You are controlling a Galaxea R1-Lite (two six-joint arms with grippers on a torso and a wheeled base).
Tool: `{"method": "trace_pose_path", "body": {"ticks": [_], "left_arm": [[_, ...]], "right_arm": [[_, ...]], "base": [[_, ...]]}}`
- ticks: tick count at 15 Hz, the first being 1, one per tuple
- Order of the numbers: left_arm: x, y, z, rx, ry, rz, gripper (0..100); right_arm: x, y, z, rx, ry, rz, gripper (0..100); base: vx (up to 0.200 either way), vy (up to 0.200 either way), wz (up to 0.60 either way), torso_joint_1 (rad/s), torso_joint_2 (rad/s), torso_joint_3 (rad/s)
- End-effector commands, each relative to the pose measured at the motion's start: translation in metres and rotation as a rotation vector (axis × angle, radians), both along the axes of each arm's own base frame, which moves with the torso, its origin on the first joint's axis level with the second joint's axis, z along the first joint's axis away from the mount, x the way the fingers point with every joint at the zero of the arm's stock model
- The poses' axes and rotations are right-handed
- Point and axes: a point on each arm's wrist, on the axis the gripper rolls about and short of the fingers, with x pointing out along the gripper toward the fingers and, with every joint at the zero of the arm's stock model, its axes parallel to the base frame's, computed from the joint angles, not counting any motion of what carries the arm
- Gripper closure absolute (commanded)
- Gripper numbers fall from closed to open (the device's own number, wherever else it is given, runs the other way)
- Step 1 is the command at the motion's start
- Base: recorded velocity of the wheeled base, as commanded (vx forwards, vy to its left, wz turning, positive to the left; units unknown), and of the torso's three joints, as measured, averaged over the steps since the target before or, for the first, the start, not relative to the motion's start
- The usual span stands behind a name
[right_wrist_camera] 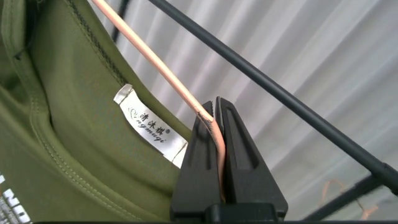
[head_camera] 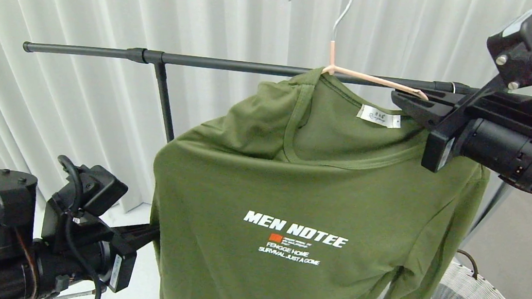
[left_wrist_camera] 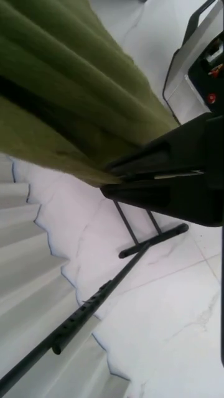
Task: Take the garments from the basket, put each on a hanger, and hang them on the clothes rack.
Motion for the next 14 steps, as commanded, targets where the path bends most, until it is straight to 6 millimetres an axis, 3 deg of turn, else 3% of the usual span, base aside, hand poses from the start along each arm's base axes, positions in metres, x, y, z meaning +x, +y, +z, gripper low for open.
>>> {"method": "trace_pose_path", "body": {"ticks": [1,8,13,14], "left_arm": [[0.003,0.002,0.004,-0.002,-0.016,0.016,100],[0.025,0.022,0.047,-0.033,-0.231,0.215,100],[0.019,0.025,0.068,-0.061,-0.353,0.227,100],[0.01,0.026,0.069,-0.057,-0.371,0.22,100]], "right_arm": [[0.005,-0.007,-0.002,-0.007,0.005,-0.038,100],[0.014,-0.036,-0.017,-0.077,0.077,-0.155,100],[0.028,-0.053,-0.023,-0.141,0.081,-0.249,100],[0.033,-0.058,-0.023,-0.15,0.075,-0.29,100]], "base": [[0.0,0.0,0.0,0.0,0.0,0.0],[0.0,0.0,0.0,0.0,0.0,0.0],[0.0,0.0,0.0,0.0,0.0,0.0],[0.0,0.0,0.0,0.0,0.0,0.0]]}}
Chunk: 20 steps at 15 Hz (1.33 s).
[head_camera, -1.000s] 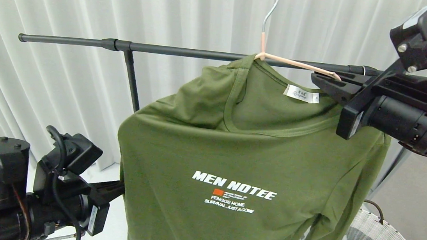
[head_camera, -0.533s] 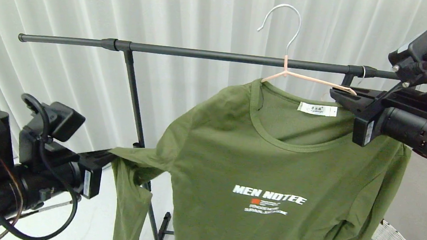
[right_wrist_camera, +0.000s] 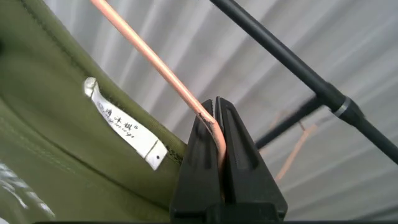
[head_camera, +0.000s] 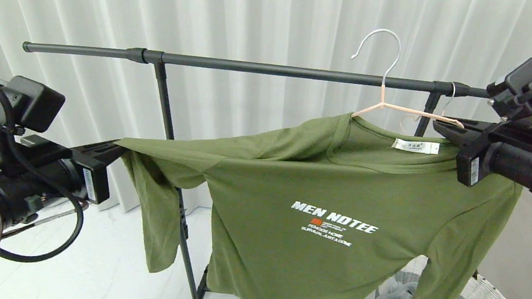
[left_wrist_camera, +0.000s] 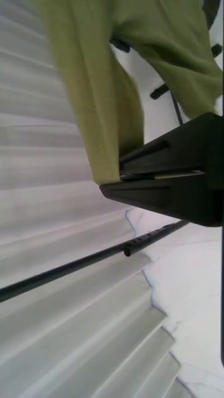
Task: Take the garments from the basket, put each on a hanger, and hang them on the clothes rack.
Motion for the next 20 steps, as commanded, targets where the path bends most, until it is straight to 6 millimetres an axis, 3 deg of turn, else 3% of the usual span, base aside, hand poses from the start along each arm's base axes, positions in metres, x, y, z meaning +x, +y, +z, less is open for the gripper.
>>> {"method": "trace_pose_path", "body": {"ticks": [1,3,5,10,11,15,20], "left_arm": [[-0.019,0.0,-0.003,0.027,-0.018,-0.024,100],[-0.03,0.0,-0.028,0.133,0.04,-0.048,100],[-0.031,0.0,-0.04,0.183,0.075,-0.059,100],[-0.024,-0.006,-0.038,0.22,0.07,-0.073,100],[-0.024,-0.007,-0.038,0.223,0.067,-0.069,0],[-0.031,-0.006,-0.038,0.244,0.051,-0.059,0],[-0.069,0.003,-0.035,0.286,-0.055,-0.053,0]], "right_arm": [[0.007,-0.004,0.001,-0.001,-0.004,-0.042,100],[0.007,-0.002,0.008,0.015,-0.022,-0.036,100],[0.002,0.005,0.02,0.079,-0.036,0.0,100],[-0.009,0.019,0.044,0.191,-0.05,0.072,100],[-0.01,0.02,0.045,0.188,-0.045,0.077,100],[-0.011,0.019,0.046,0.172,-0.027,0.026,100],[-0.006,0.015,0.038,0.118,0.05,-0.112,100]], "base": [[0.0,0.0,0.0,0.0,0.0,0.0],[0.0,0.0,0.0,0.0,0.0,0.0],[0.0,0.0,0.0,0.0,0.0,0.0],[0.0,0.0,0.0,0.0,0.0,0.0],[0.0,0.0,0.0,0.0,0.0,0.0],[0.0,0.0,0.0,0.0,0.0,0.0],[0.0,0.0,0.0,0.0,0.0,0.0]]}}
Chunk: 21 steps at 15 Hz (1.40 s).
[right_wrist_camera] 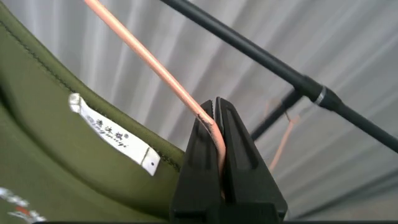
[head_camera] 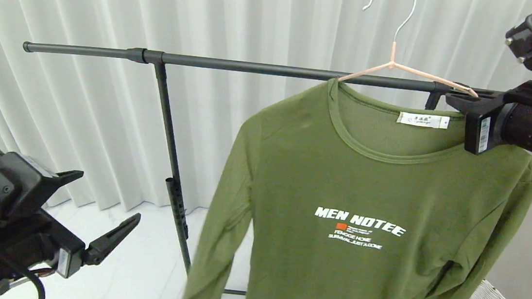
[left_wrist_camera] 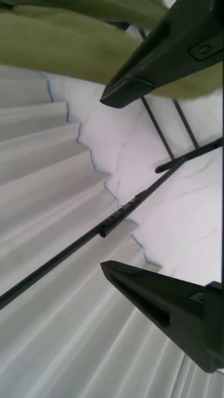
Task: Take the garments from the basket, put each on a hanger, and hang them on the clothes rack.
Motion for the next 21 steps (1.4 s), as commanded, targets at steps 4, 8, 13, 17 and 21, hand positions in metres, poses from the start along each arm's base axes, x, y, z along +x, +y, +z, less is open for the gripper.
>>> {"method": "trace_pose_path", "body": {"ticks": [4,8,13,17,21], "left_arm": [[-0.018,0.011,0.012,-0.048,-0.094,0.103,0],[-0.003,0.014,0.02,-0.212,-0.024,0.334,0],[-0.004,0.01,0.013,-0.186,0.045,0.341,0],[-0.004,0.01,0.012,-0.18,0.047,0.342,0],[-0.004,0.009,0.013,-0.183,0.045,0.336,0]], "right_arm": [[0.019,-0.005,-0.01,-0.044,0.069,-0.129,100],[0.016,-0.011,-0.023,-0.088,0.174,-0.252,100],[0.02,-0.009,-0.029,0.009,0.215,-0.369,100],[0.021,-0.01,-0.028,0.048,0.212,-0.4,100],[0.02,-0.01,-0.028,0.049,0.21,-0.403,100]], "base": [[0.0,0.0,0.0,0.0,0.0,0.0],[0.0,0.0,0.0,0.0,0.0,0.0],[0.0,0.0,0.0,0.0,0.0,0.0],[0.0,0.0,0.0,0.0,0.0,0.0],[0.1,0.0,0.0,0.001,0.0,0.001]]}}
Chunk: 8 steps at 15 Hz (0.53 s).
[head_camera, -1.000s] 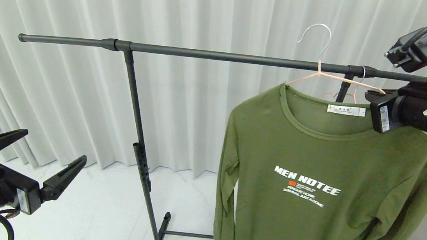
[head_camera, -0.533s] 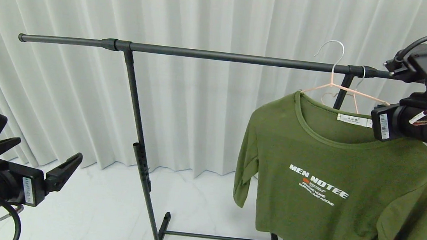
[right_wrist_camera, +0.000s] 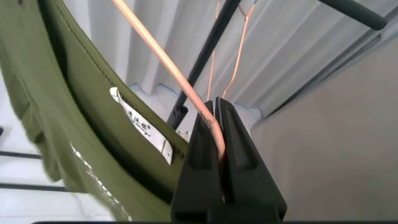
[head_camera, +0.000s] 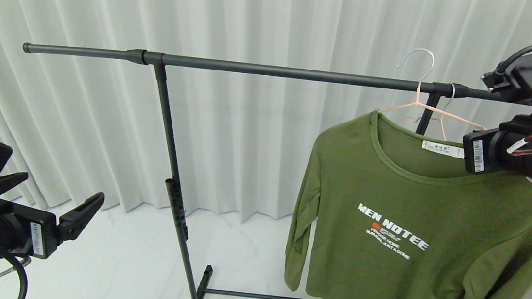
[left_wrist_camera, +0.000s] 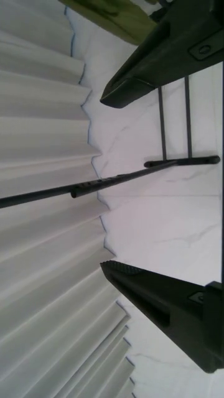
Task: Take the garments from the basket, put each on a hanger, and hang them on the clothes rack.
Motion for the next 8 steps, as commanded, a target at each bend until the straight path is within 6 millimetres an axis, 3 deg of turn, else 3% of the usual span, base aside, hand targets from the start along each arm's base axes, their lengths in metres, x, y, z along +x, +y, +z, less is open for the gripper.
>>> {"method": "trace_pose_path", "body": {"ticks": [1,8], "left_arm": [[0.0004,-0.0003,0.0001,0.0,0.0,-0.001,0],[0.0001,-0.0016,-0.0004,0.0,0.002,-0.011,0]], "right_arm": [[-0.0002,0.0,0.0001,0.0,-0.001,0.0,100],[0.0014,0.0009,-0.0016,-0.002,0.003,0.002,100]], "base": [[0.2,0.0,0.0,-0.012,0.0,0.017],[0.2,0.0,0.0,0.007,0.0,0.003]]}}
